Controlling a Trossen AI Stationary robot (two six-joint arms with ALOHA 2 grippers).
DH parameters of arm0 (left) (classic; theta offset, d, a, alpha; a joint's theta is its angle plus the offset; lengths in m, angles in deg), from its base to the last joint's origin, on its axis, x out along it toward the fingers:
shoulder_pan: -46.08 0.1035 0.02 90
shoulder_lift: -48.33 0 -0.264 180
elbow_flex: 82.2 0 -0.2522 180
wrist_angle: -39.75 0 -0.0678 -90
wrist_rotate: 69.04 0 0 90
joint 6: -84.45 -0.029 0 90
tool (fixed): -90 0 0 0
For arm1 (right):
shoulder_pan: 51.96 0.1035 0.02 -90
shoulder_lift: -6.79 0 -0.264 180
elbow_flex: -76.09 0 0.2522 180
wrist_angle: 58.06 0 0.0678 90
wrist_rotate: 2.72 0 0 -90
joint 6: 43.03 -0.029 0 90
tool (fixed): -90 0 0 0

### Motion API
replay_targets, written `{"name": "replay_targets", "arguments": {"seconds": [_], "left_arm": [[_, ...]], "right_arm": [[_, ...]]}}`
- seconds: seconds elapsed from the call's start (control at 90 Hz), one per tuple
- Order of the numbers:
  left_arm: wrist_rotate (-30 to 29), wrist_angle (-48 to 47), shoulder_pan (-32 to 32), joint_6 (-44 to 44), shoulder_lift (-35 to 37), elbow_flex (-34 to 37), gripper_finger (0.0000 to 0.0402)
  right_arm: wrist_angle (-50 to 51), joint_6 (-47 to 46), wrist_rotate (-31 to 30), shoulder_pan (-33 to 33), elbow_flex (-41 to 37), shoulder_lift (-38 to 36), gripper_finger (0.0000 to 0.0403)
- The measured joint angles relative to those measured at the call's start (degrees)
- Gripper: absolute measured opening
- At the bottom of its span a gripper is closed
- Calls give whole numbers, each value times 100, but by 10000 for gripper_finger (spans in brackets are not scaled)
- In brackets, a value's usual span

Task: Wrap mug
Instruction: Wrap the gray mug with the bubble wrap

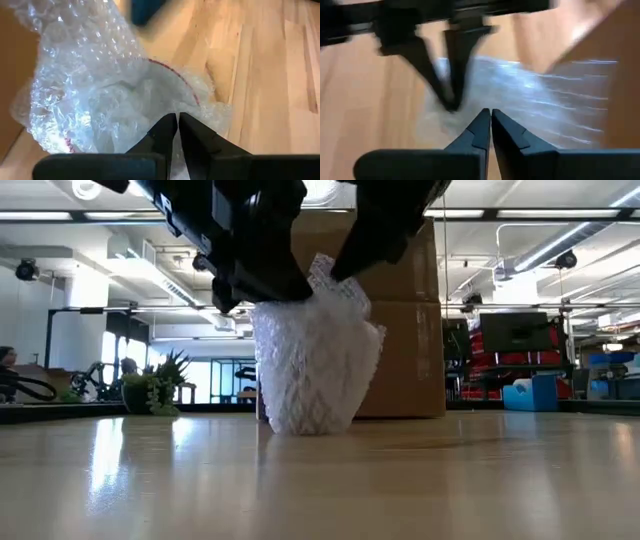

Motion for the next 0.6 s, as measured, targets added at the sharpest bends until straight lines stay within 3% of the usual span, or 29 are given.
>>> {"name": "replay_targets", "arguments": {"seconds": [0.1,0.356,0.456,0.6], "left_arm": [[5,24,0,-24,14,2,21],[46,50,0,-125,138,20,21],[50,71,0,-164,156,22,21],[56,94,8,-216,157,22,21]], "right_arm": [[385,-136,-584,-58,-5,-127,2],[140,-215,-744,-352,-508,155,2],[-589,-235,-525,-410,-791,309,2],[-1591,-244,259,-384,-1011,545,2]]}}
